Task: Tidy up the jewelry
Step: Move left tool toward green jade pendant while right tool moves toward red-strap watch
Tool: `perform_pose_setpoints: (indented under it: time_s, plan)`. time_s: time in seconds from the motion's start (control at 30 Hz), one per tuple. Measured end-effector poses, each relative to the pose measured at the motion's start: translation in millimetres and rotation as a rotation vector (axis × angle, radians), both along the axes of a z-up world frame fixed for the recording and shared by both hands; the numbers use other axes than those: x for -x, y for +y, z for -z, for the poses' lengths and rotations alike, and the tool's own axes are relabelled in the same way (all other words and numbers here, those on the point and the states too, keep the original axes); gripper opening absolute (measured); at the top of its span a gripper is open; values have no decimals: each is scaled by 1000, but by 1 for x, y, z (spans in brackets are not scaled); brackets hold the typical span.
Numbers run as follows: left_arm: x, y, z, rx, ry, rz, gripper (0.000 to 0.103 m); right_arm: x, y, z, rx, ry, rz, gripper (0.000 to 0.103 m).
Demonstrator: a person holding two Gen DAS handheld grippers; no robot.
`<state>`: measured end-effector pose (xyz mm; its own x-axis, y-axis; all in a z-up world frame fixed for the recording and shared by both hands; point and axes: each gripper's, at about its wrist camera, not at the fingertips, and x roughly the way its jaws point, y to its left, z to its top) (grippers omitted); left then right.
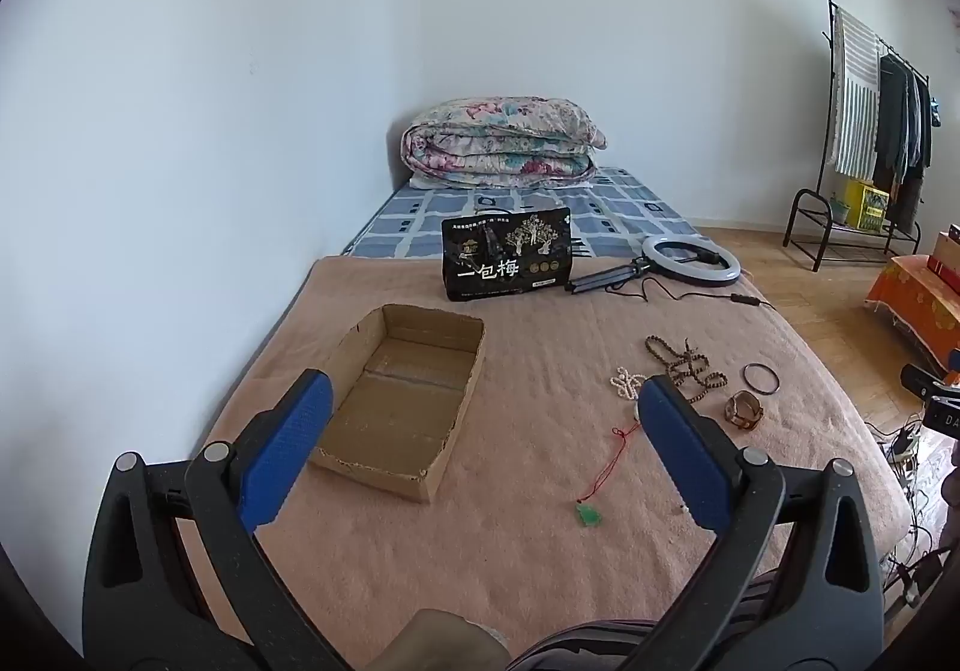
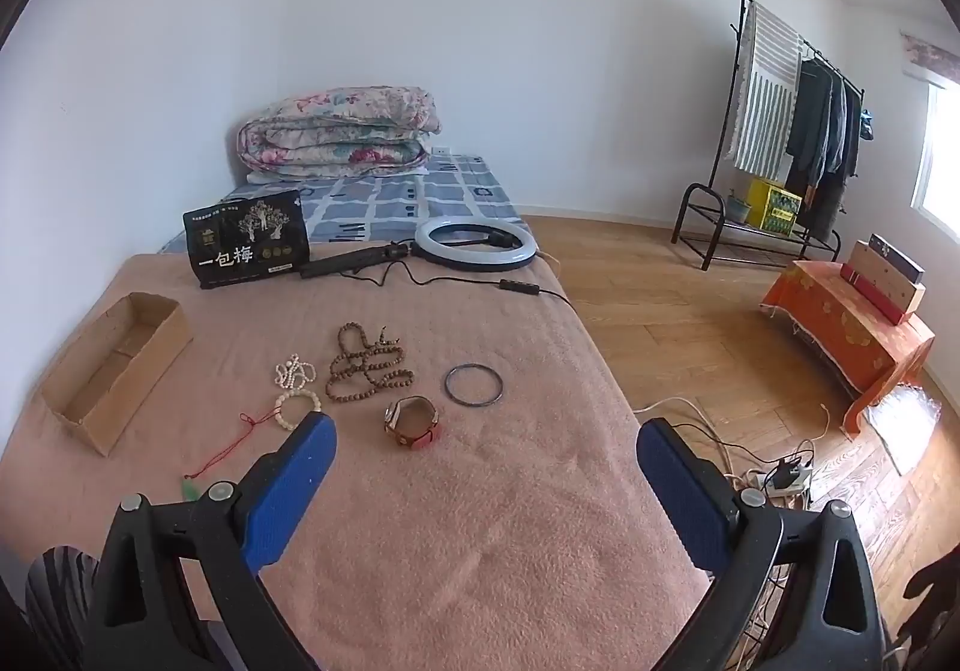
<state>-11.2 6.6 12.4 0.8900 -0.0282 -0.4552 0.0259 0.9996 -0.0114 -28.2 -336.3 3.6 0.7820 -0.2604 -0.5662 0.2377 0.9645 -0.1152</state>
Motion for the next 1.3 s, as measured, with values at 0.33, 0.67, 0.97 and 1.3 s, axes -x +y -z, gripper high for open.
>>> perform_pose_setpoints:
  time_s: [0.33,0.67,0.97,1.3]
  plan:
    - [-30,24,-5,2,43,27,103,-17,8,13,-43,18,23,101]
    - [-34,8,-5,-32,49,44,103,-18,14,6,-59,7,9,101]
    - [-30,-7,-12,-22,30,-51,103,-28,0,4,-40,13,-70,101]
    - [-22,-22,-22,-32,33,-80,103,-30,-8,4,-42,3,-137,101]
